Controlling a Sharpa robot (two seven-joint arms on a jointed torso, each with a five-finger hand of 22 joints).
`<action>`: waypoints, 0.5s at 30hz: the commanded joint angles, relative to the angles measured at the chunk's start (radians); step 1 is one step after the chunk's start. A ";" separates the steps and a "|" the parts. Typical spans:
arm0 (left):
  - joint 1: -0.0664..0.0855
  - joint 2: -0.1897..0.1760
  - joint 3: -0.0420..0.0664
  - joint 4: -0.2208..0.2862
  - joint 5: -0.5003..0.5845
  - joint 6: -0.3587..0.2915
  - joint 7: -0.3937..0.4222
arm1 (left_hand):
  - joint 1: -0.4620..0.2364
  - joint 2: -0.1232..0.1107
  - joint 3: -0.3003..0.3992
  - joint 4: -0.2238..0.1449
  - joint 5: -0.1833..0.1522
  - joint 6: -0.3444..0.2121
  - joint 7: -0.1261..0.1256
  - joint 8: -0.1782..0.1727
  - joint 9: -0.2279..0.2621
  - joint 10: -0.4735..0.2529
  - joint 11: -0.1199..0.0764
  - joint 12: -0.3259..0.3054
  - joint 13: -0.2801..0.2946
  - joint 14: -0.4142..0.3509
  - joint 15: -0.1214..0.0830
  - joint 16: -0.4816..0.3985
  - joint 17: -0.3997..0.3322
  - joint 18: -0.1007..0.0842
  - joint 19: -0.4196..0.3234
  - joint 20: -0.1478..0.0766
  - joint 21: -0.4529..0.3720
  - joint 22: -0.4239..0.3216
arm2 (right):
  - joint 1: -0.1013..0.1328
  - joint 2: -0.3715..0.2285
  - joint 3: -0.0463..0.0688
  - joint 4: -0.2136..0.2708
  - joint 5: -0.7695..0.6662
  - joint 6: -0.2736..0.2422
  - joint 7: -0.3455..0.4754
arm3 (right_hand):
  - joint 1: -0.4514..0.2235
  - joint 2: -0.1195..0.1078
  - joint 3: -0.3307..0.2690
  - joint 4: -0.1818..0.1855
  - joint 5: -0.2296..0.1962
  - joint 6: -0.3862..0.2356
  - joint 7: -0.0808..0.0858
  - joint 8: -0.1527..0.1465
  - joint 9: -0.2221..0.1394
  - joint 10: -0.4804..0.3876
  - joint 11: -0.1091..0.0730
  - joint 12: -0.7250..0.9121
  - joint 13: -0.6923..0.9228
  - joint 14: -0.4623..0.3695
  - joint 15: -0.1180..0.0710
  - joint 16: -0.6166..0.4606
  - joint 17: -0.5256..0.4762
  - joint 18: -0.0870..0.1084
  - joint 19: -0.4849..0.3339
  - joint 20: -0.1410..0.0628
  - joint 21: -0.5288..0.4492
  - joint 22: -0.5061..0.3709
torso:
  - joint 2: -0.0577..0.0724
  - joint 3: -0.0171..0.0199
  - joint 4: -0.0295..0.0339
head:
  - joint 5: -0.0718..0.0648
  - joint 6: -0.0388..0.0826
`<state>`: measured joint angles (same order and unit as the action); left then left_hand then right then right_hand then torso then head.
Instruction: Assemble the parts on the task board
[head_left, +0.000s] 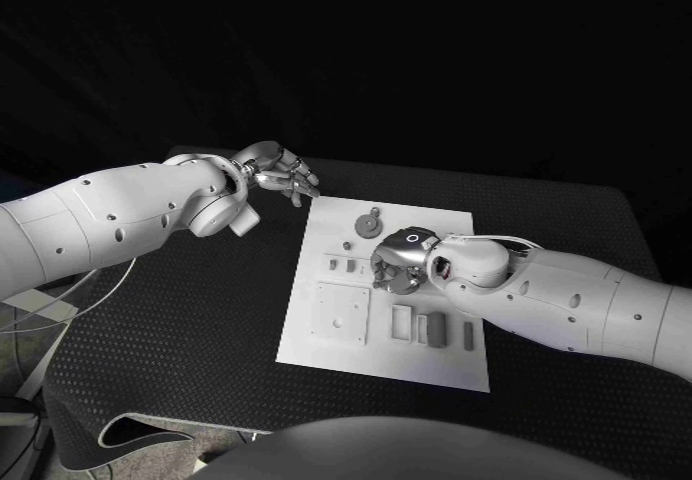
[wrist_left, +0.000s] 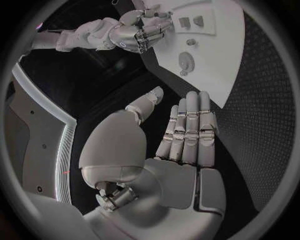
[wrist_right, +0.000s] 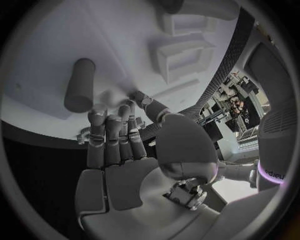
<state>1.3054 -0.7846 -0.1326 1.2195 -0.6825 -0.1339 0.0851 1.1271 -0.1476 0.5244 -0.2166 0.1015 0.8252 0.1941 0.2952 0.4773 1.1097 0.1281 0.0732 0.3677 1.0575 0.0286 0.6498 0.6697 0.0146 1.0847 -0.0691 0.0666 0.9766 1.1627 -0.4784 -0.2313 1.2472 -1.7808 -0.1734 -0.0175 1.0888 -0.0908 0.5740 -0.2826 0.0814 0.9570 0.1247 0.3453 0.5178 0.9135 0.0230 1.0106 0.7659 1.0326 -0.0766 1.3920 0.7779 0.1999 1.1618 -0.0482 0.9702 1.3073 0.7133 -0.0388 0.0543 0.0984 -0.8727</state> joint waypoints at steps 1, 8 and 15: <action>0.001 0.001 0.001 0.003 -0.001 0.009 0.008 | 0.002 0.008 0.000 0.005 0.002 -0.006 -0.001 0.005 -0.001 -0.004 0.003 -0.002 0.001 0.008 -0.002 -0.007 0.001 0.003 0.005 -0.002 0.003 -0.001 | -0.016 0.006 -0.012 0.000 -0.037 0.083 -0.012 | -0.021 0.002 -0.005 0.011 0.003 -0.003 0.005 -0.013 -0.007 0.005 0.001 -0.001 -0.004 0.000 -0.004 0.002 0.001 0.062 0.005 -0.002 0.005 0.020 | 0.001 -0.0002 -0.0001 | 0.000 0.000; 0.001 -0.001 0.001 0.004 -0.002 0.009 0.008 | 0.003 0.007 0.000 0.004 0.002 -0.006 -0.001 0.006 -0.001 -0.004 0.003 -0.002 0.001 0.008 -0.002 -0.007 0.002 0.003 0.005 -0.002 0.003 -0.001 | -0.020 0.007 -0.014 -0.001 -0.053 0.104 -0.012 | -0.030 0.005 -0.003 0.017 0.004 -0.006 0.006 -0.017 -0.009 0.007 0.002 -0.001 -0.005 0.001 -0.003 0.002 0.002 0.062 0.006 -0.003 0.006 0.020 | 0.001 0.0008 -0.0007 | -0.001 0.000; 0.001 -0.002 0.001 0.005 -0.004 0.009 0.007 | 0.005 0.007 0.001 0.003 0.002 -0.006 -0.001 0.006 -0.001 -0.004 0.003 -0.002 0.001 0.008 -0.002 -0.008 0.003 0.003 0.005 -0.002 0.004 -0.001 | -0.021 0.007 -0.015 -0.001 -0.069 0.121 -0.010 | -0.026 0.026 0.004 0.015 0.004 0.001 0.003 -0.015 -0.009 0.013 -0.001 0.001 -0.006 0.005 -0.005 0.003 0.004 0.062 0.008 -0.004 0.010 0.021 | 0.001 0.0012 -0.0017 | -0.003 0.000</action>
<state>1.3054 -0.7874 -0.1326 1.2210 -0.6834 -0.1339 0.0851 1.1283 -0.1466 0.5244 -0.2166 0.1015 0.8252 0.1941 0.2952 0.4774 1.1097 0.1281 0.0732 0.3675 1.0575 0.0287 0.6459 0.6717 0.0146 1.0847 -0.0691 0.0666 0.9767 1.1634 -0.4746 -0.2303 1.2507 -1.8125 -0.1614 -0.0254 1.0637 -0.0736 0.5755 -0.2675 0.0814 0.9573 0.1264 0.3446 0.5209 0.9222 0.0214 1.0107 0.7609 1.0345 -0.0748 1.3921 0.7804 0.1999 1.1634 -0.0496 0.9754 1.3074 0.7144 -0.0377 0.0532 0.0962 -0.8727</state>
